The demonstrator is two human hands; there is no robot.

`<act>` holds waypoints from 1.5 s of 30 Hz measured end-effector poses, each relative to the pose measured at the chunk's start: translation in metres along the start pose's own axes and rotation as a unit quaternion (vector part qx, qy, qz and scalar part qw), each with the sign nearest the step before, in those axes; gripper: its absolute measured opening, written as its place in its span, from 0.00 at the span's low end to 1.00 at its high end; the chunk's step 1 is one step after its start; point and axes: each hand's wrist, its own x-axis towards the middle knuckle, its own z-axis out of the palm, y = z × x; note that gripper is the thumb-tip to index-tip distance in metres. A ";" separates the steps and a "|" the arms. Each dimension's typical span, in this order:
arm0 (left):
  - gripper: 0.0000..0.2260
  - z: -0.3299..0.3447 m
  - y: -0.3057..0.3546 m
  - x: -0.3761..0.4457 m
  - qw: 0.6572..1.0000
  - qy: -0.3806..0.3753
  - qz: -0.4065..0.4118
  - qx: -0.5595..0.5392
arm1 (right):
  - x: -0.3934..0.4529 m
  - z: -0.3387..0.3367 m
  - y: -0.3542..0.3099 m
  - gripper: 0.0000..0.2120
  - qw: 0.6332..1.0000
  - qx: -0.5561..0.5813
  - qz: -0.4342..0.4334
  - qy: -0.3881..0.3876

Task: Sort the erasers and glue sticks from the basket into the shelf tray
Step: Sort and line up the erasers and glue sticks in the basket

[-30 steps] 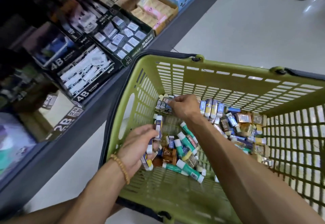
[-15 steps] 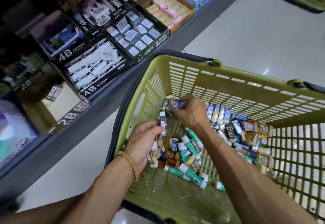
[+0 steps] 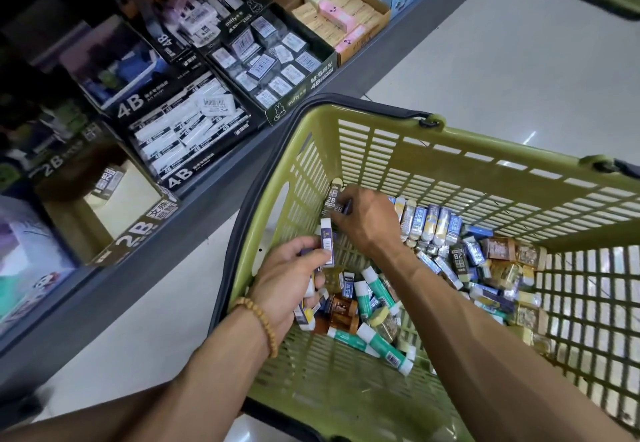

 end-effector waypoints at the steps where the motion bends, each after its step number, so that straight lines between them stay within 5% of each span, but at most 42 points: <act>1: 0.07 0.000 0.000 0.001 1.000 0.000 0.002 0.004 | 0.002 0.001 0.000 0.11 1.000 0.000 0.008 0.001; 4: 0.08 0.000 -0.001 0.002 1.000 -0.001 0.005 0.017 | 0.005 -0.001 0.004 0.10 0.999 0.049 0.020 -0.010; 8: 0.10 0.001 -0.001 0.002 1.000 -0.009 0.019 0.022 | -0.013 -0.024 0.013 0.09 0.961 0.273 0.048 -0.003; 11: 0.11 0.004 0.000 0.006 0.997 -0.002 0.034 0.070 | -0.036 -0.038 0.009 0.18 0.909 0.389 0.088 -0.119; 15: 0.10 0.009 0.003 0.011 0.982 -0.001 0.058 0.182 | -0.045 -0.037 0.008 0.12 0.882 0.416 0.079 -0.206; 18: 0.07 0.009 0.003 0.016 0.980 0.008 0.056 0.190 | -0.038 -0.037 0.010 0.12 0.886 0.421 0.102 -0.164; 23: 0.13 0.009 0.003 0.018 0.999 -0.002 -0.034 -0.029 | -0.007 -0.026 0.008 0.10 0.923 0.351 0.154 -0.029; 26: 0.13 0.008 0.003 0.018 0.998 -0.019 -0.033 -0.047 | 0.012 -0.009 0.011 0.12 0.933 0.317 0.171 0.016; 34: 0.12 0.011 0.006 0.018 0.995 -0.031 -0.012 -0.090 | 0.004 -0.009 0.010 0.14 0.974 0.188 0.101 0.081; 38: 0.11 0.021 0.008 0.018 0.991 -0.002 0.000 -0.132 | -0.034 -0.033 0.025 0.14 0.963 0.255 0.076 -0.039; 45: 0.10 0.062 0.012 0.018 0.964 0.023 0.023 -0.262 | -0.092 -0.072 0.043 0.07 0.869 0.416 0.150 -0.221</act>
